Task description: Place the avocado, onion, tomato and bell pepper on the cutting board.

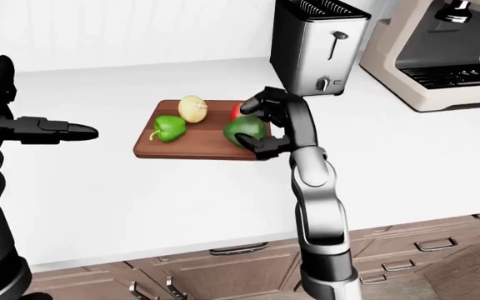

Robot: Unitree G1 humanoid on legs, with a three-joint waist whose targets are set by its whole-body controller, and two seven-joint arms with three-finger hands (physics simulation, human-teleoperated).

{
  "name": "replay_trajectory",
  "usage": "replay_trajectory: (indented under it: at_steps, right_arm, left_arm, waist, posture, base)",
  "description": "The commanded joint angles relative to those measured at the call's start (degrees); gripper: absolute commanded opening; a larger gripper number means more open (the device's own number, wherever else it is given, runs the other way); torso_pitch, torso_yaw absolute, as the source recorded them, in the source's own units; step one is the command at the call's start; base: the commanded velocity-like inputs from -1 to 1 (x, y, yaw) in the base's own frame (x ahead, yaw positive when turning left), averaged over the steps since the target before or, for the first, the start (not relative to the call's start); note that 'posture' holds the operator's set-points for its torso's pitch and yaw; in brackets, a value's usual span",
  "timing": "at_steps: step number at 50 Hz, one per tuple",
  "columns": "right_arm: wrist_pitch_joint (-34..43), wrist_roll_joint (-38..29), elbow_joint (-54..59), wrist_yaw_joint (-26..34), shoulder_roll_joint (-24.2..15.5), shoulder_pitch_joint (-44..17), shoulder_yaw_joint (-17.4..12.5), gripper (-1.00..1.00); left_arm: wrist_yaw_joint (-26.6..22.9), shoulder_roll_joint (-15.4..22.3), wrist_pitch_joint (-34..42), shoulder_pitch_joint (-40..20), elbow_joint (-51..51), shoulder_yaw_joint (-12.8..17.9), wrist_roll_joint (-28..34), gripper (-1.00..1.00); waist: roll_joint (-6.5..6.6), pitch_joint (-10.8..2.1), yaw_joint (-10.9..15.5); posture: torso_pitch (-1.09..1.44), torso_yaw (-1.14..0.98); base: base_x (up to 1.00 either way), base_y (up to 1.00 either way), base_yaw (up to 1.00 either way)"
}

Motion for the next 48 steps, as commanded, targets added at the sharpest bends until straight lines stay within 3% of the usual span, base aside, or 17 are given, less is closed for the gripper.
replay_trajectory:
  at_steps: [1,39,48]
  right_arm:
    - [-1.72,-0.02,-2.39,-0.17,-0.31,-1.76,-0.36,-0.27]
    - [-1.45,-0.66,-3.19,0.66,-0.22,-0.75,-0.42,0.32]
    - [-0.21,-0.86,-4.42,1.00,-0.49,-1.19,-0.47,0.34]
  left_arm:
    - [0.49,0.82,-1.55,-1.49,-1.37,0.48,0.33,1.00]
    - [0.72,1.16,-1.79,-1.47,-0.97,0.69,0.36,1.00]
    - [0.42,1.48,-1.55,-1.54,-1.27,0.88,0.22,1.00]
  waist:
    - [0.20,-1.45,-0.01]
    - [0.20,-1.53,-0.01]
    - [0.23,-1.48,-0.03]
  posture:
    - [0.00,0.00]
    - [0.00,0.00]
    - [0.00,0.00]
  base:
    - [0.00,0.00,0.00]
    - [0.00,0.00,0.00]
    - [0.00,0.00,0.00]
